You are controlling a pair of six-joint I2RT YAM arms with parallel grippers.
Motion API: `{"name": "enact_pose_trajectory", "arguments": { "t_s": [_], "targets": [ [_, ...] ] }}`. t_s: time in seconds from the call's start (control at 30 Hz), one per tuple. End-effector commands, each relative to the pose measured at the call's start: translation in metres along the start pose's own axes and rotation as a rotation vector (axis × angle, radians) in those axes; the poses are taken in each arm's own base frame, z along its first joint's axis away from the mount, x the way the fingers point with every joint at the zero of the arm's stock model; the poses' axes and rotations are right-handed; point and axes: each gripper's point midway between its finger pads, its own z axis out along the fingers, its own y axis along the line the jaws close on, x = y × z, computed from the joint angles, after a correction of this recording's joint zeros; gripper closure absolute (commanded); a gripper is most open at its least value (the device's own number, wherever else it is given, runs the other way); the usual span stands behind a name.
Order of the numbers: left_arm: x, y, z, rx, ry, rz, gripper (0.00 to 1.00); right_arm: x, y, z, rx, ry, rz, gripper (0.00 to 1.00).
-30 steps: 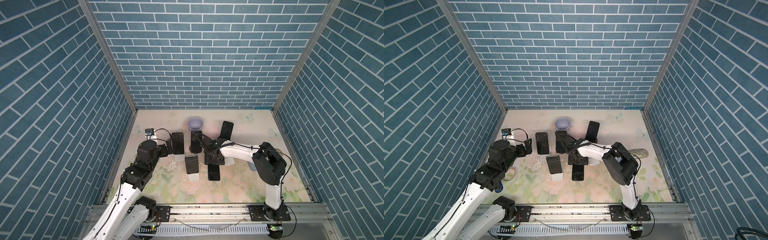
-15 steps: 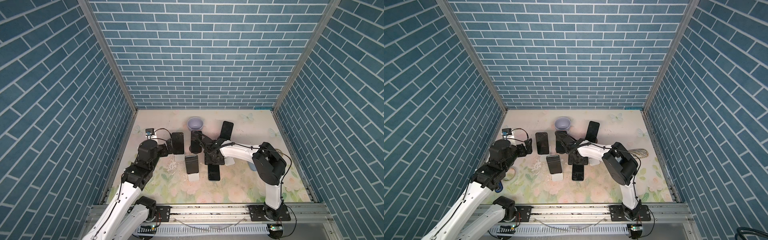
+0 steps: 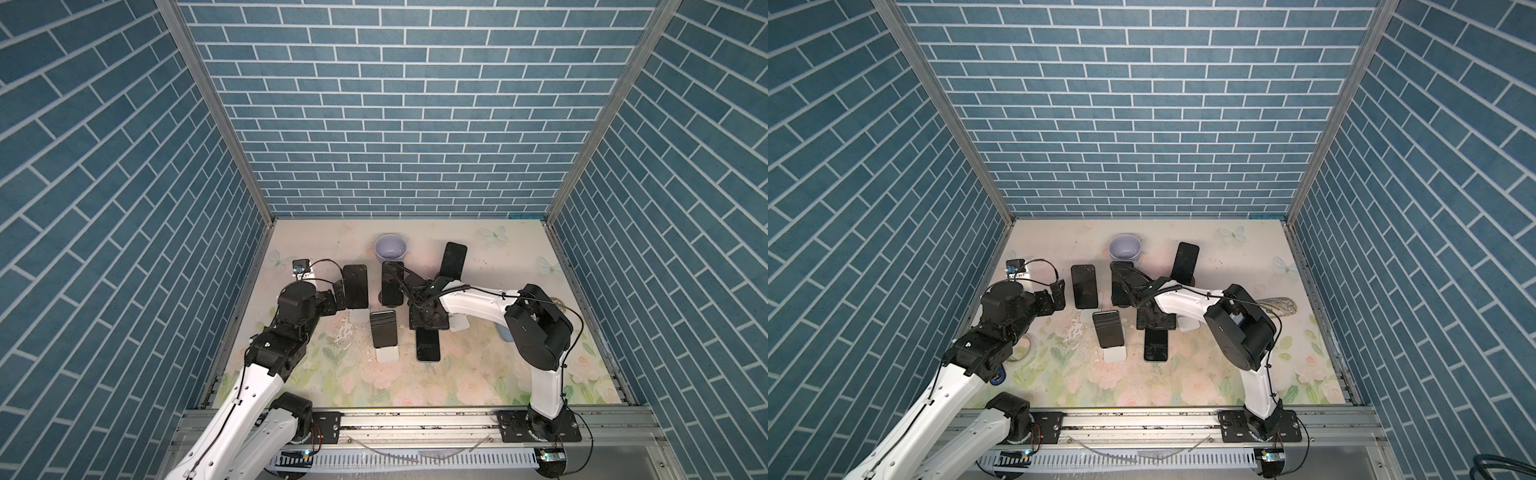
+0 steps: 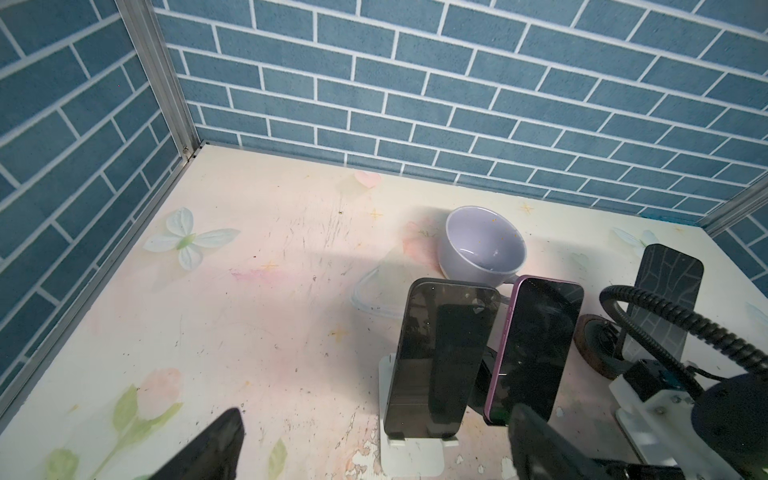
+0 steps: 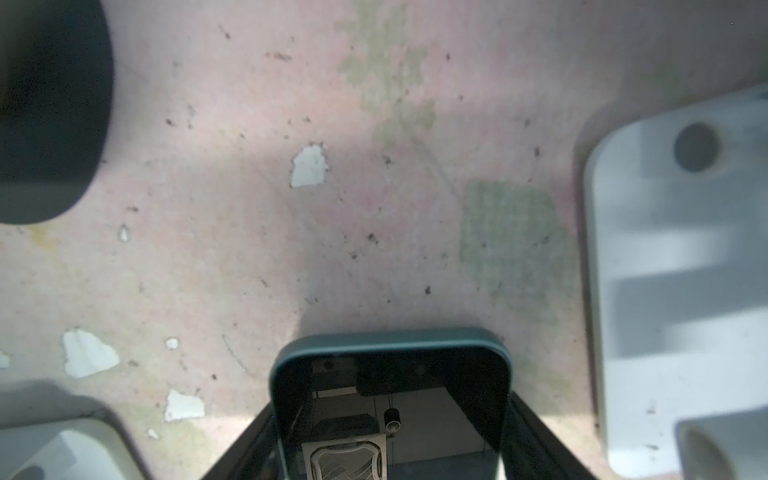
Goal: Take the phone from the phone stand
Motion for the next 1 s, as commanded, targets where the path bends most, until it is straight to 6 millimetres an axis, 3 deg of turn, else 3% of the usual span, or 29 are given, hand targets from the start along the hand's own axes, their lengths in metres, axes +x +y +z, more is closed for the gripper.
{"name": "enact_pose_trajectory", "arguments": {
  "t_s": [0.0,0.43,0.77,0.97],
  "targets": [
    [-0.002,0.000,-0.001,0.002,-0.020,0.005,0.00,0.001,-0.001,-0.002,0.017,0.024,-0.003,0.48],
    [-0.001,0.002,-0.003,-0.007,-0.025,0.007,0.00,-0.002,-0.006,-0.009,0.052,0.000,-0.022,0.33],
    [-0.002,0.004,-0.006,-0.012,-0.033,0.005,0.00,-0.003,-0.006,-0.011,0.048,-0.011,-0.033,0.12],
    [-0.002,0.003,-0.005,-0.010,-0.033,0.003,0.00,-0.009,-0.001,-0.021,0.023,-0.034,-0.046,0.09]
  ]
}}
